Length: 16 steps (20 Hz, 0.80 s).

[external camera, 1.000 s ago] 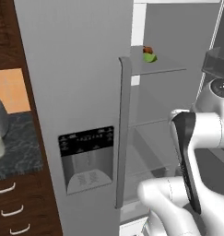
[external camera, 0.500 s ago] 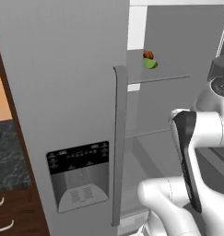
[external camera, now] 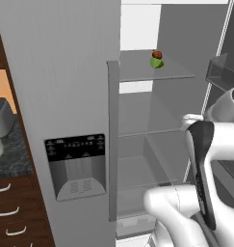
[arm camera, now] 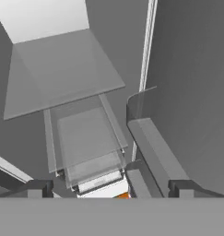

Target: Grab a lemon wedge from the fridge and one ice cube from the ice bowl, and put them in the glass of lemonade.

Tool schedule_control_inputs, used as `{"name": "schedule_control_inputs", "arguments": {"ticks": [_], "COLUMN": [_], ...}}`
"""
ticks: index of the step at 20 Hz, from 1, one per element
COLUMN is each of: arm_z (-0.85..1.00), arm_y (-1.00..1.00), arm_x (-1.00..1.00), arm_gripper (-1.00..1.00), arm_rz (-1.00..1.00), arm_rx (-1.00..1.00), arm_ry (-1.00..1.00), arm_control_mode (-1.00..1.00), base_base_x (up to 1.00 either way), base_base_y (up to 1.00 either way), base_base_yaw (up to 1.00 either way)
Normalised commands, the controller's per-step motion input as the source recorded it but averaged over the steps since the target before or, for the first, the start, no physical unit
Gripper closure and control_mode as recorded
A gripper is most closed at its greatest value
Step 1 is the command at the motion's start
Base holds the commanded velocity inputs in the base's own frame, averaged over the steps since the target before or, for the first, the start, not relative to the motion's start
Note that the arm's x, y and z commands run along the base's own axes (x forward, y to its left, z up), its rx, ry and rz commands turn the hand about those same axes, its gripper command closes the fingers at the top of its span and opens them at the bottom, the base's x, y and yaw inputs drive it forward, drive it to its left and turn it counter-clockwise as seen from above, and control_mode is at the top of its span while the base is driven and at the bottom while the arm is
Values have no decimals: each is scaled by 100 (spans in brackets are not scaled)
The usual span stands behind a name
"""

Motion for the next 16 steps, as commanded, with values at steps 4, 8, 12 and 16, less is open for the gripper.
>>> {"name": "schedule_control_inputs", "arguments": {"ticks": [4, 8, 12, 16], "arm_z": [5, 74, 100, 60], "arm_y": [27, 73, 63, 23], "arm_x": [-9, -22, -4, 17], "arm_gripper": [-100, -100, -100, -100], "arm_rz": [1, 0, 0, 0], "arm_rx": [0, -8, -14, 1], "arm_ry": [-10, -12, 0, -2], "arm_control_mode": [-100, -100, -100, -100], "base_base_x": [0, 0, 0, 0], "base_base_y": [0, 0, 0, 0], "base_base_yaw": [0, 0, 0, 0]}}
